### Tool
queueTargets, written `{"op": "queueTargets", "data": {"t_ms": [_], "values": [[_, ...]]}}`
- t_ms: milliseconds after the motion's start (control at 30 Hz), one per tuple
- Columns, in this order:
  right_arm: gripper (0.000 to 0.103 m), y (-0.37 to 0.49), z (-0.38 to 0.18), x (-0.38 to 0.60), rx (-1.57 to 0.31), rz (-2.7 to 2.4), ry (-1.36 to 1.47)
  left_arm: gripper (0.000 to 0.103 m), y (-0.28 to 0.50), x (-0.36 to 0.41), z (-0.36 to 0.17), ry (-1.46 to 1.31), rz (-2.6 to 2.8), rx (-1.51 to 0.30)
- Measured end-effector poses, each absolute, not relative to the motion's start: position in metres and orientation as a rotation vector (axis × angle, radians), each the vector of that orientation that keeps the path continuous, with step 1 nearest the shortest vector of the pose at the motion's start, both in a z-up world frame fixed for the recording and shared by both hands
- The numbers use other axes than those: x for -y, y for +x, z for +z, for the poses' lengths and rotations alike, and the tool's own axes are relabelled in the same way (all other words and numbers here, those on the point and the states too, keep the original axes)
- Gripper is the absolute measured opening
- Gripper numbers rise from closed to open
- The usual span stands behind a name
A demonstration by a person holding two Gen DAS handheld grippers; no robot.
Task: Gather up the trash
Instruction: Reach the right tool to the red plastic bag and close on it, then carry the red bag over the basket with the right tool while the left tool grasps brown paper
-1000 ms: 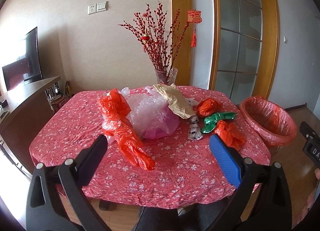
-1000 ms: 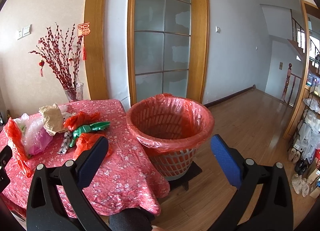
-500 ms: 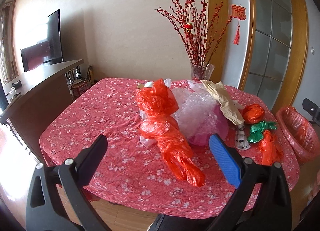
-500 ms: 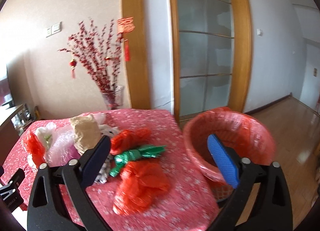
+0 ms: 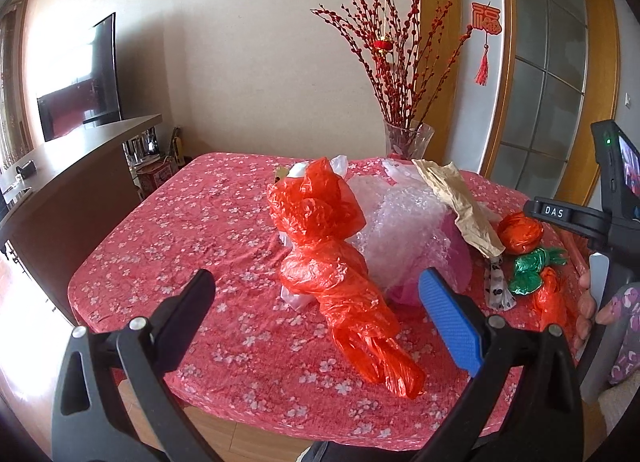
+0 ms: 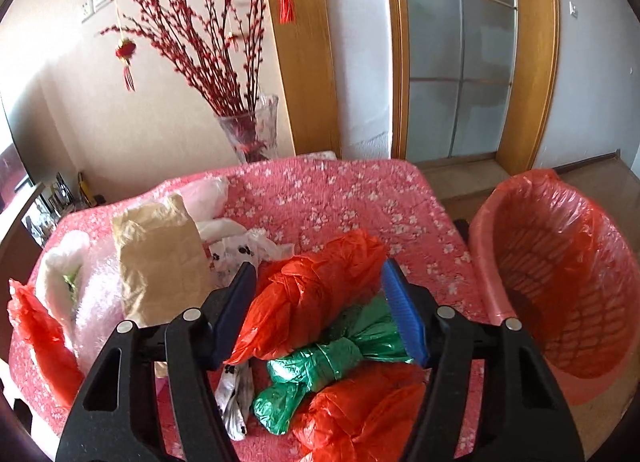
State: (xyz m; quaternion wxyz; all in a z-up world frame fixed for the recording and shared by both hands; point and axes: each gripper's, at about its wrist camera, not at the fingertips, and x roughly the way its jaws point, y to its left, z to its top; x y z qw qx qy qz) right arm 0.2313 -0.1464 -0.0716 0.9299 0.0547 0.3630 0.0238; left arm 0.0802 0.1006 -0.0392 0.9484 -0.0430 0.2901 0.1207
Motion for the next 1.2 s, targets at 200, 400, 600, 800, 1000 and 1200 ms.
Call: {"op": "queueTargets", "data": {"t_ms": [200, 400, 600, 800, 1000, 1200], "values": [[0.056, 0.244, -0.093, 0.141, -0.830, 0.078, 0.110, 0.099, 0.090, -0.106, -0.045, -0.095, 0.247, -0.612], [0.040, 0.248, -0.101, 0.135, -0.854, 0.124, 0.107, 0.099, 0.091, -0.103, -0.045, -0.082, 0.234, -0.603], [0.032, 0.240, -0.087, 0.136, -0.797, 0.161, 0.116, 0.099, 0.095, -0.099, -0.044, -0.083, 0.218, -0.602], [0.031, 0.225, -0.063, 0.147, -0.708, 0.163, 0.137, 0.097, 0.100, -0.104, -0.046, -0.100, 0.232, -0.614], [0.031, 0.212, -0.047, 0.163, -0.648, 0.135, 0.151, 0.093, 0.105, -0.094, -0.035, -0.094, 0.180, -0.588], [0.031, 0.199, -0.045, 0.183, -0.626, 0.088, 0.137, 0.079, 0.140, -0.065, -0.018, -0.108, 0.069, -0.573]]}}
